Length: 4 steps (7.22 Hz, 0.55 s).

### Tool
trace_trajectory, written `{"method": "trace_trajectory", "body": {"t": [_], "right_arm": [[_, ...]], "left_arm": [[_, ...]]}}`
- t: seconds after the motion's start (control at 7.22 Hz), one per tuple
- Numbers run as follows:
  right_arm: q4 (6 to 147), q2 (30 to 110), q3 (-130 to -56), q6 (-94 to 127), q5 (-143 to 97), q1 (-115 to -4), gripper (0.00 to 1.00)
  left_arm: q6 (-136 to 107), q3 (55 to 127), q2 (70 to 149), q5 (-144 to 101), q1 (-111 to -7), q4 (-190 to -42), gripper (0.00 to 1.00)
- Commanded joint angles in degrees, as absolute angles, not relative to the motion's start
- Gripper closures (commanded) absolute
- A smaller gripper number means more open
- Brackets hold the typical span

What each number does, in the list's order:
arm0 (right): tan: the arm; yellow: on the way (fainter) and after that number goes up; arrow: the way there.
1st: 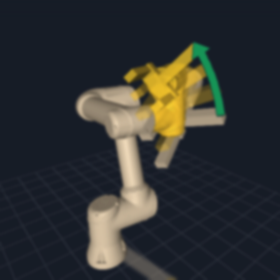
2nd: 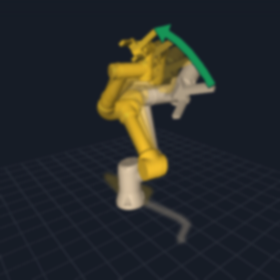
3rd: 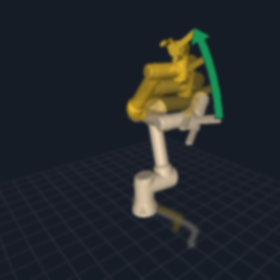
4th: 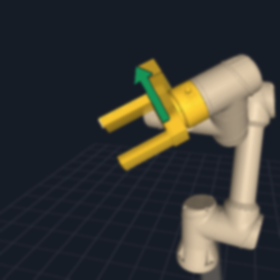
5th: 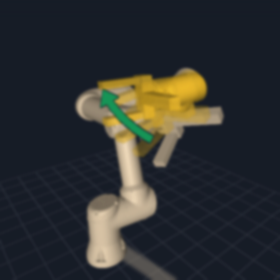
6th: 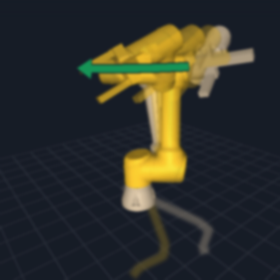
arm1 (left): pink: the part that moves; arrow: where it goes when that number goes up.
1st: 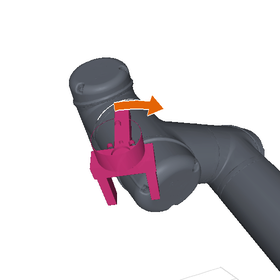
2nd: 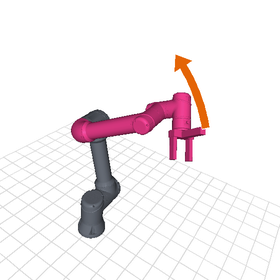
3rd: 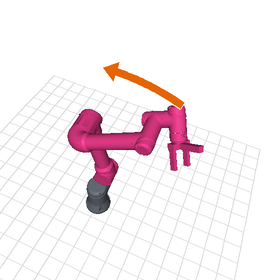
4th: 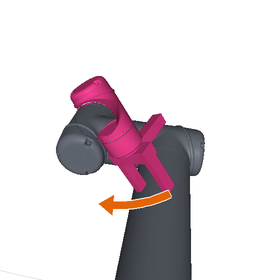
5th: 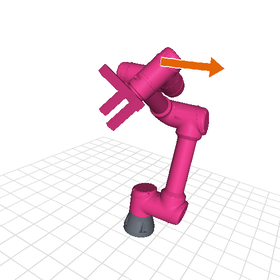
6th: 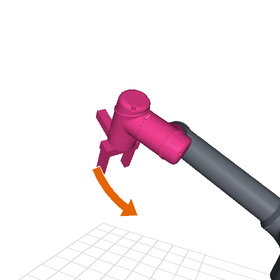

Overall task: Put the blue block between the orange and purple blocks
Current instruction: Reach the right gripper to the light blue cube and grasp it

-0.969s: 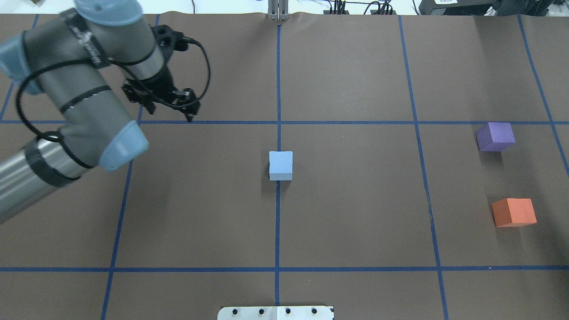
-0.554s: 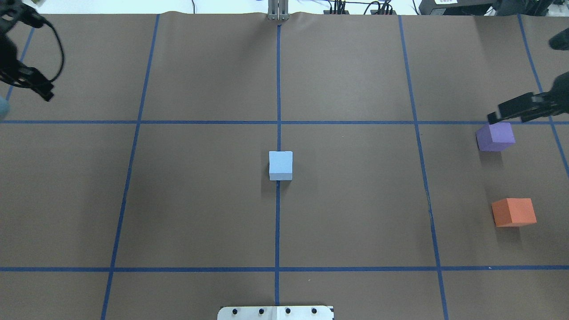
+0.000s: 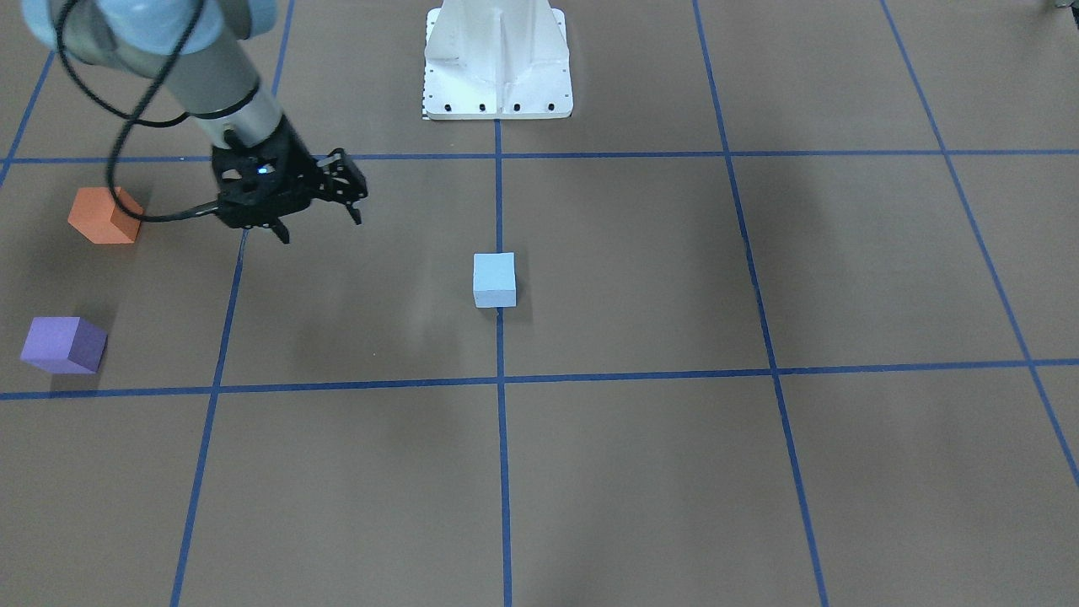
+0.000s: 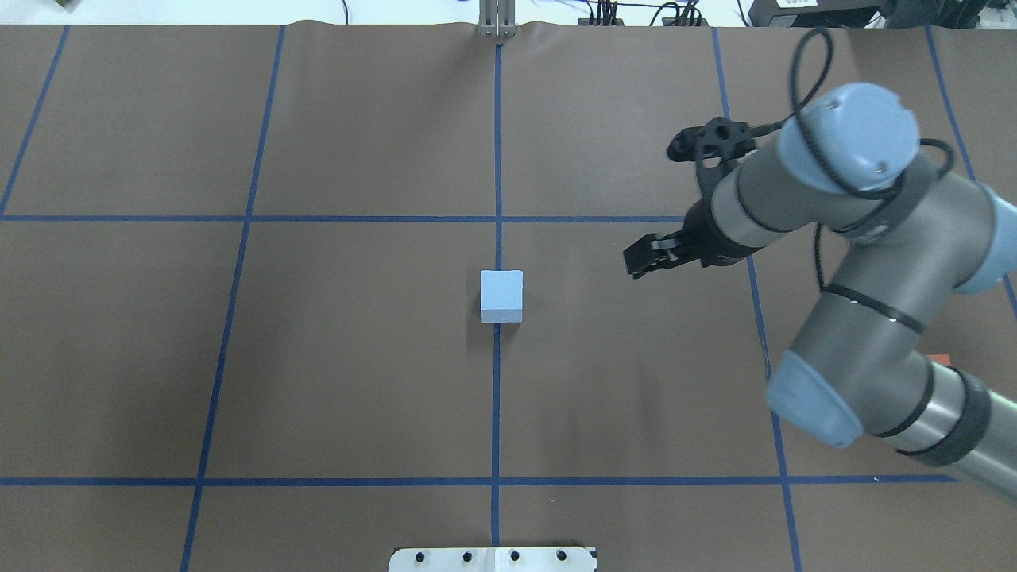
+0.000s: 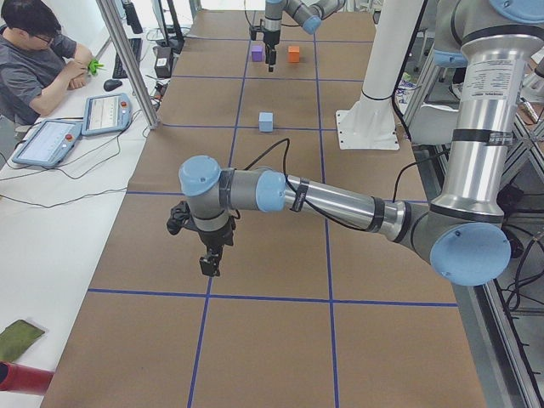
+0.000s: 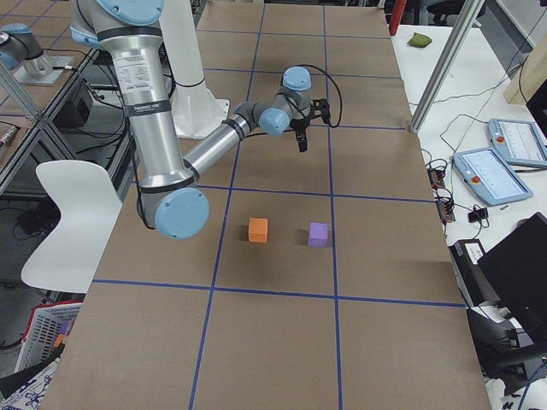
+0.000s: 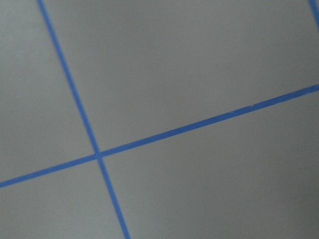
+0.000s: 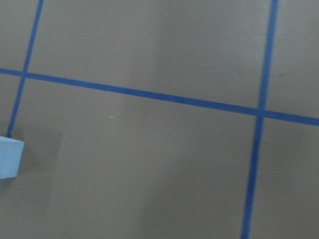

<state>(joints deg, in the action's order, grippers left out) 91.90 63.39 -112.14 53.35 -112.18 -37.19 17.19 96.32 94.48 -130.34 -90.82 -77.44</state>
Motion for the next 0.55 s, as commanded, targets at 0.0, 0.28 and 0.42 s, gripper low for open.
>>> {"method": "trace_trajectory", "body": {"t": [0.0, 0.28, 0.42], "right_arm": [[98.0, 49.9, -103.9, 60.3, -104.2, -28.9, 0.00], [95.3, 44.9, -94.7, 61.1, -99.6, -25.8, 0.00], [88.8, 44.5, -90.0, 61.3, -99.5, -25.8, 0.00]], "left_arm": [[24.7, 91.9, 92.6, -130.3, -94.5, -77.5, 0.00], [25.4, 92.6, 88.6, -130.9, -97.4, -79.0, 0.00], [25.3, 93.1, 88.5, -131.0, -97.9, -79.0, 0.00]]}}
